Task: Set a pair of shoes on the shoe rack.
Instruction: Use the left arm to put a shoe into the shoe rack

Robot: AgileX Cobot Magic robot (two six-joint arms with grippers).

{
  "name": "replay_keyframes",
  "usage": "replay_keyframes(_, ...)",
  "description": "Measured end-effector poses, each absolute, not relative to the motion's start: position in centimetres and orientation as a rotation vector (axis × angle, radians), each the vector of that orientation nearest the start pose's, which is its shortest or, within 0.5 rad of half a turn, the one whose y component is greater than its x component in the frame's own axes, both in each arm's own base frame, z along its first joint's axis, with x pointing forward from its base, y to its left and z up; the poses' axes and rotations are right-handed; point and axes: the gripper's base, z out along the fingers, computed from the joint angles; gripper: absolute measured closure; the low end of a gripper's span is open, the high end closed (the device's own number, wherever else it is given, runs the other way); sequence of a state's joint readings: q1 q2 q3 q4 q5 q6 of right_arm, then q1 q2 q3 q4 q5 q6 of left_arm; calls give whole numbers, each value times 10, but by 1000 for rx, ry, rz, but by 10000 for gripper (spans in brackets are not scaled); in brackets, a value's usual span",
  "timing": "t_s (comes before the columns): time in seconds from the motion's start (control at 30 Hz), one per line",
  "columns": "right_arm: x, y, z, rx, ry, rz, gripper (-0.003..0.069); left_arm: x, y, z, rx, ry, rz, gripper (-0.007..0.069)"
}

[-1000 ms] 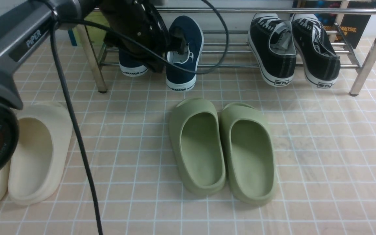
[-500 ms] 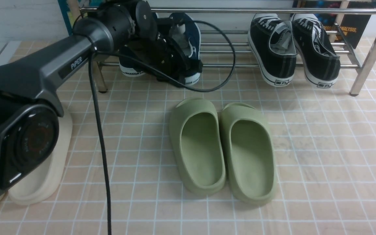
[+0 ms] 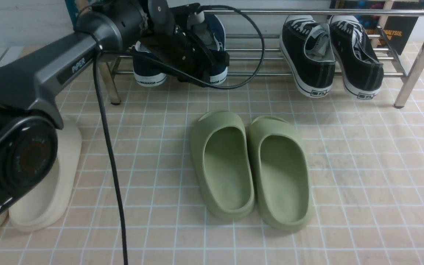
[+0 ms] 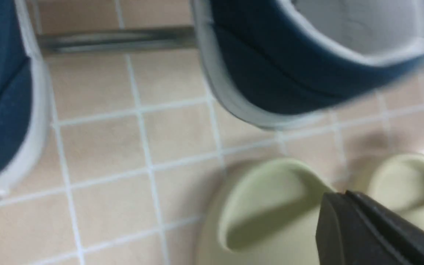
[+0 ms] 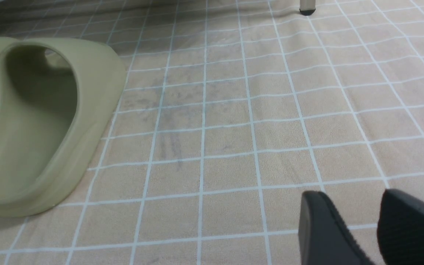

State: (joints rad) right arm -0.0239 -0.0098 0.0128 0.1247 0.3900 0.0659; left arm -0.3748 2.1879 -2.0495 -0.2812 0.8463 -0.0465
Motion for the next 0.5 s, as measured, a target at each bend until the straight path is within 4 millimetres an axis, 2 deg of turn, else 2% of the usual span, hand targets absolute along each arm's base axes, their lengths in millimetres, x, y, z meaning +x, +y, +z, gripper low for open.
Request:
replay_keyframes(0.07,52,3,175,160,1870,153,419,457,-203,286,272,2446,-570,622)
replay_keyframes(0.13,52,3,175,160,1870,153,419,454,-211,309,279,2317,-657,620)
replay_keyframes(0.2,52,3,175,158,1870,150,419,456,-221,312,301,2228,-668,620)
replay_keyframes(0.27,52,3,175,158,1870,150,419,459,-230,307,317,2186,-661,620)
replay_keyframes(0.37,52,3,175,158,1870,150,419,467,-246,284,348,2151,-615,620)
replay_keyframes(0.43,52,3,175,158,1870,150,419,471,-251,267,399,2151,-540,620)
replay_keyframes(0.5,52,3,175,158,1870,150,419,474,-250,258,441,2155,-469,620)
